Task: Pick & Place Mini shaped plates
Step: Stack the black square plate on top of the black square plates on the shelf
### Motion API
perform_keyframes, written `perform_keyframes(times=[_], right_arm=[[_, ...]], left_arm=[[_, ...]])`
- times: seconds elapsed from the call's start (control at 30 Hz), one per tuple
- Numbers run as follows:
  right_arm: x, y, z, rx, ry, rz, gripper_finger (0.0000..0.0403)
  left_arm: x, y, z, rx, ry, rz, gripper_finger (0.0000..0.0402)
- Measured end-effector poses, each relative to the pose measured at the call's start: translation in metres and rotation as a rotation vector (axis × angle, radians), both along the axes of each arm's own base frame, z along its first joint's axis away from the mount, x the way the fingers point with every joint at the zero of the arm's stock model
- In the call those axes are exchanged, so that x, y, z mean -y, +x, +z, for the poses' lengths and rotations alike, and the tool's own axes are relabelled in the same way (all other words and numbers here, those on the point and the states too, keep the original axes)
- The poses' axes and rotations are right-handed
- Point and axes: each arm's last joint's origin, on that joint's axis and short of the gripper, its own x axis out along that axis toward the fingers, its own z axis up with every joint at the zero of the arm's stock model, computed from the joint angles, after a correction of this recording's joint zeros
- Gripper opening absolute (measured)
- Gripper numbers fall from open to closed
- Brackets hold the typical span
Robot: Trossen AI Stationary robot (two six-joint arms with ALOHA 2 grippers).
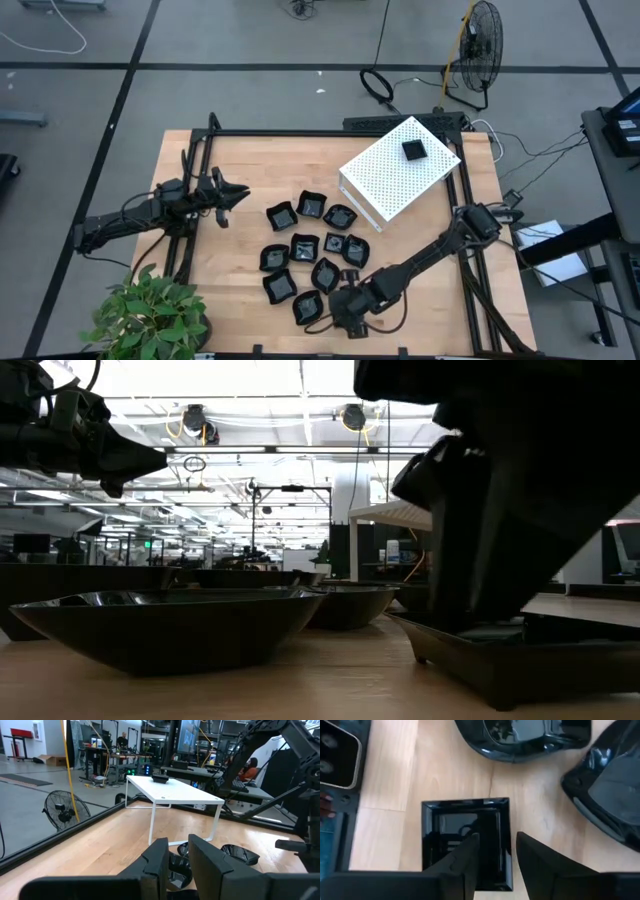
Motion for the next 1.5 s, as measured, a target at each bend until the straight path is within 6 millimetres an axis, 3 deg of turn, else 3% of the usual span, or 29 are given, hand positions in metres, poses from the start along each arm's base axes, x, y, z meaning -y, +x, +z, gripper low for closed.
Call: perform_keyframes(times=[1.0, 1.5], right_arm=[[0.0072, 0.0018, -0.0023, 0.001, 0.033, 0.036, 0.0038], [0.0073, 0.0018, -0.0023, 0.001, 0.033, 0.036, 0.0041]], left_arm=[[0.0000, 0.0000, 0.0000, 0.000, 0.000, 0.000, 0.0076], [0.0000, 0.0000, 0.0000, 0.000, 0.000, 0.000, 0.0077]])
